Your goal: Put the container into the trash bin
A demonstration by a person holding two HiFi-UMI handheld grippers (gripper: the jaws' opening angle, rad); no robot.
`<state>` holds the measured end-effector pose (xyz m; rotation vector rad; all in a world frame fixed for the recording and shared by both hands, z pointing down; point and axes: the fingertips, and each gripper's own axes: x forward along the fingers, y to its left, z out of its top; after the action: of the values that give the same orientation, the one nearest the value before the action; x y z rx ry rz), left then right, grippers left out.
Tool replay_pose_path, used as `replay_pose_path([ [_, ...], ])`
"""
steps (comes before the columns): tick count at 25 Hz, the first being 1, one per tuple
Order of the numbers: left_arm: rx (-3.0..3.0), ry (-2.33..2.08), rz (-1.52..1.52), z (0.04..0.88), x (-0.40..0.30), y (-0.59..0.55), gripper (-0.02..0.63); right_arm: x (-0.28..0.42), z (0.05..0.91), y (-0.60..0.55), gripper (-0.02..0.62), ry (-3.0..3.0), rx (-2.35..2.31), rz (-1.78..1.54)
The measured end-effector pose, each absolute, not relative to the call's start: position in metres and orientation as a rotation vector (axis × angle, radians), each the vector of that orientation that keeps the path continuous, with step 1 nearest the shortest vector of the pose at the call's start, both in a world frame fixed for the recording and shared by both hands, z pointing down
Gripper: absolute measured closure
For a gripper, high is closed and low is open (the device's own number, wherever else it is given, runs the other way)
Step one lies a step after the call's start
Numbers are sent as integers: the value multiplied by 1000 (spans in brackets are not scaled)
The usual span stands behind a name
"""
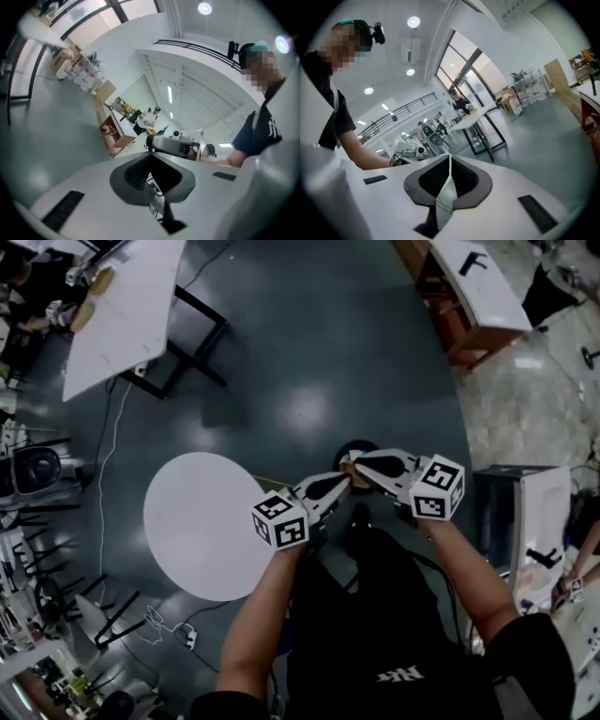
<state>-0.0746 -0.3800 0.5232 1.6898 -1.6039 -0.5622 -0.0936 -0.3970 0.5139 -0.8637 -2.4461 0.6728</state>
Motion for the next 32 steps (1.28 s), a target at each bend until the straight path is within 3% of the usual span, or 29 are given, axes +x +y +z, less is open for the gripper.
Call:
replay_pose_path([
  [6,1762,-1877,-569,379,-97,-314,604,-104,378,-359,552,-2548,-1229,552],
  [14,1739,-2227,-519,271,-66,-200,604,-79,286,-269,552,-2453,-1644,425],
  [24,1495,-2522,-628,262,-15,-56,604,-24,276,-154,552,-2263,-1893,428],
  [32,1326,-2682,-511,259,51,72,604,10,271,-47,554,-2183,-1995,454],
])
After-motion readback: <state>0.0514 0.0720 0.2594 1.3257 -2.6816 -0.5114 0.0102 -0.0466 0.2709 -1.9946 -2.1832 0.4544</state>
